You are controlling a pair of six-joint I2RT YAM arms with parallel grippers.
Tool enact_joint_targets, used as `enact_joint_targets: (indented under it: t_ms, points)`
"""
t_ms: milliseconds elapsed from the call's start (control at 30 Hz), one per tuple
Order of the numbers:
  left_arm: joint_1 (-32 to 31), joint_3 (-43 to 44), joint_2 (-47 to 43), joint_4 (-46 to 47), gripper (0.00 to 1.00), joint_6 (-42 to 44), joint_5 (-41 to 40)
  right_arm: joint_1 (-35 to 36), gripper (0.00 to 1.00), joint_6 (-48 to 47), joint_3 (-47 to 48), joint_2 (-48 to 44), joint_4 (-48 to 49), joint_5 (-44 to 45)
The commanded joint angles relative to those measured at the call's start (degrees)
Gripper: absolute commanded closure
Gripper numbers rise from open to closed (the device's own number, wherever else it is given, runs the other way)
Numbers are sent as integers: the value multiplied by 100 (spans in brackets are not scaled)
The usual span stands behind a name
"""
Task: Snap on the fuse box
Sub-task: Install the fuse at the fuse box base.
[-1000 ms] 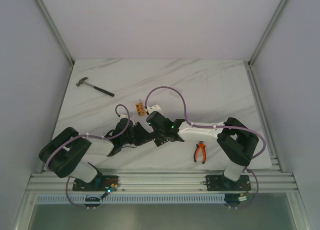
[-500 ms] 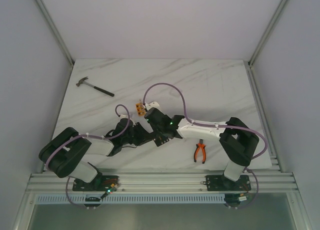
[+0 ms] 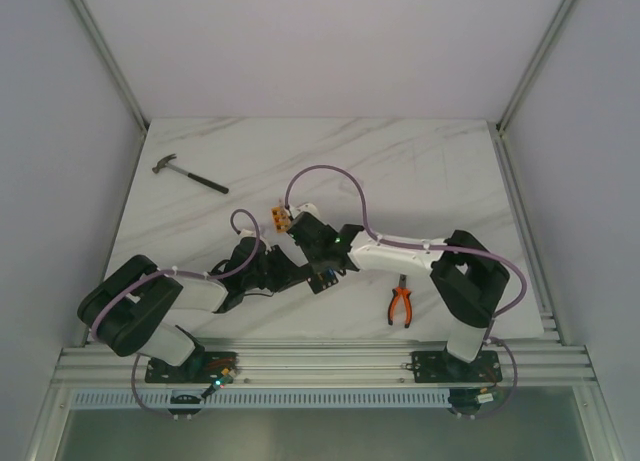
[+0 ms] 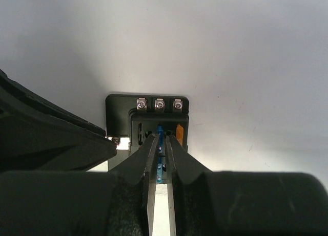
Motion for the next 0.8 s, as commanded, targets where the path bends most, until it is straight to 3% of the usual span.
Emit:
enact_joint_targets:
  t_ms: [0,400,767]
  points:
    - [16,32,79,-232,69,-6,-22,-38,83,37,286,151,-221,-126]
    - [14,62,119,-241,69,3,2,-103,96,-32,548,580,-769,-318]
    - [17,69,123,-269,71,2,2,-171,100,-152,474,964,-1361,-294]
